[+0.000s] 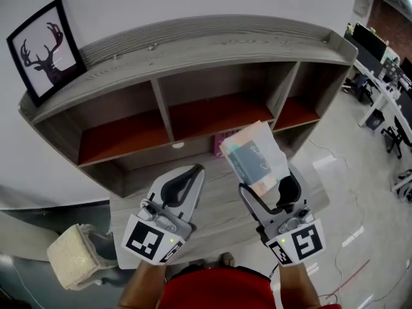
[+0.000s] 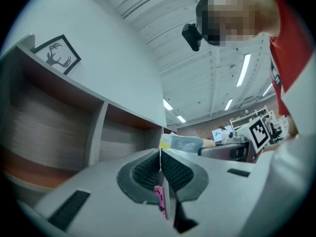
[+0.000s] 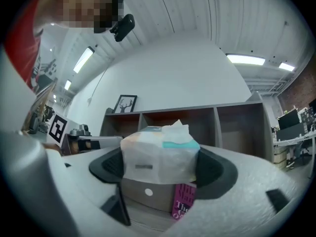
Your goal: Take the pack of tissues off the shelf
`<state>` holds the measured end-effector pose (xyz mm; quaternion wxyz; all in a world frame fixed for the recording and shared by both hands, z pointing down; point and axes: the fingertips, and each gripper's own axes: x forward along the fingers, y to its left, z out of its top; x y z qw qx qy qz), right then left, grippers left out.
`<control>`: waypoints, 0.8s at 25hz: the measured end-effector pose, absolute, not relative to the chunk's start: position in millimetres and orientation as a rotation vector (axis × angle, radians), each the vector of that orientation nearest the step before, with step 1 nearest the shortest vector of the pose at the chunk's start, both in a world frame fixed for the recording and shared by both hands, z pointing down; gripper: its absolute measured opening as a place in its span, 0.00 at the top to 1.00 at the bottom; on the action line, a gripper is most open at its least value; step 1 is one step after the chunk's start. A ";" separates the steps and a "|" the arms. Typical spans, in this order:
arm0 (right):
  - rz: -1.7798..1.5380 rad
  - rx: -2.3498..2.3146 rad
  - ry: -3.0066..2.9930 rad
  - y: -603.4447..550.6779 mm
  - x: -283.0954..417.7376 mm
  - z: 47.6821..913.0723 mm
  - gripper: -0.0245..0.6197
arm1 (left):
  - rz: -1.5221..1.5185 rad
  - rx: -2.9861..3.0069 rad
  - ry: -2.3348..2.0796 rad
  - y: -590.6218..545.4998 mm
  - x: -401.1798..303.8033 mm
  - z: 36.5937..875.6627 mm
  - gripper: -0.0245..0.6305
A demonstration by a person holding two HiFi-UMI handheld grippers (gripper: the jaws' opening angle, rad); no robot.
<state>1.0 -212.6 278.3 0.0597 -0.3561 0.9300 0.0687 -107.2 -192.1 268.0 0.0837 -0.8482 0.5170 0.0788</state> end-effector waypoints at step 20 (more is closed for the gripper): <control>0.217 -1.076 2.835 -196.3 0.2 290.8 0.35 | 0.192 -2.562 1.519 -174.2 -89.6 280.5 0.95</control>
